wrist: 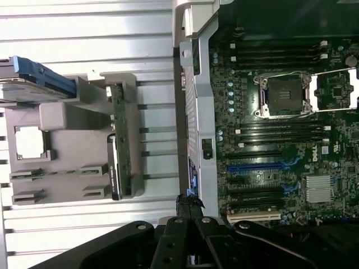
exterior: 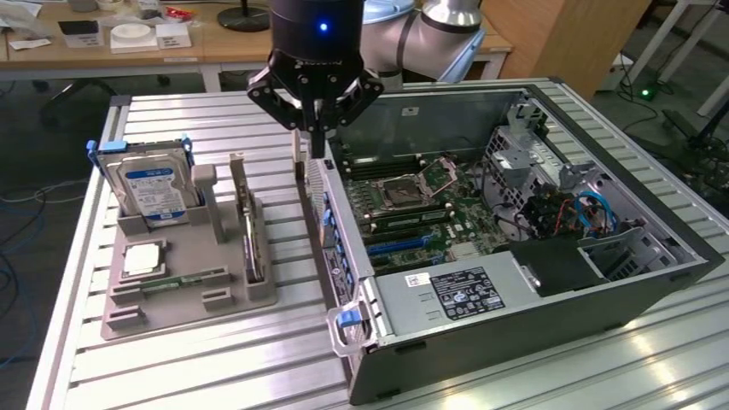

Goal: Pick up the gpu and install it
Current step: 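Reach for the gpu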

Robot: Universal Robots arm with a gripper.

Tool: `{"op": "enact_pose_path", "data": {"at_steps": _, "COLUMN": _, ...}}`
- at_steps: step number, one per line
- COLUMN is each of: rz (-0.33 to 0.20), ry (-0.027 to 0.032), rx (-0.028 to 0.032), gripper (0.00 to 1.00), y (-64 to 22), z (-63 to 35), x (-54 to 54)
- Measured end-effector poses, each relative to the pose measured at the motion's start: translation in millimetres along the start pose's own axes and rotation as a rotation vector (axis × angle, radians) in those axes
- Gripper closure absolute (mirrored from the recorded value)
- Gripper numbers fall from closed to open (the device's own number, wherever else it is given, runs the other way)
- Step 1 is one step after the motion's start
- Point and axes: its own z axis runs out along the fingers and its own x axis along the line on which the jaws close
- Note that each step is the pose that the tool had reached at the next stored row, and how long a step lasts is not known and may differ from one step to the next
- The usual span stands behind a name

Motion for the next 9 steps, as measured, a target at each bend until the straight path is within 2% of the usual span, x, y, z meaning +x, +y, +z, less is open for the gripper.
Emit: {"op": "enact_pose_path", "data": {"at_steps": 9, "rz": 0.000, "ry": 0.0001, "rx": 0.0000, "gripper": 0.90, "y": -3.6, "z": -0.3, "x": 5.6}}
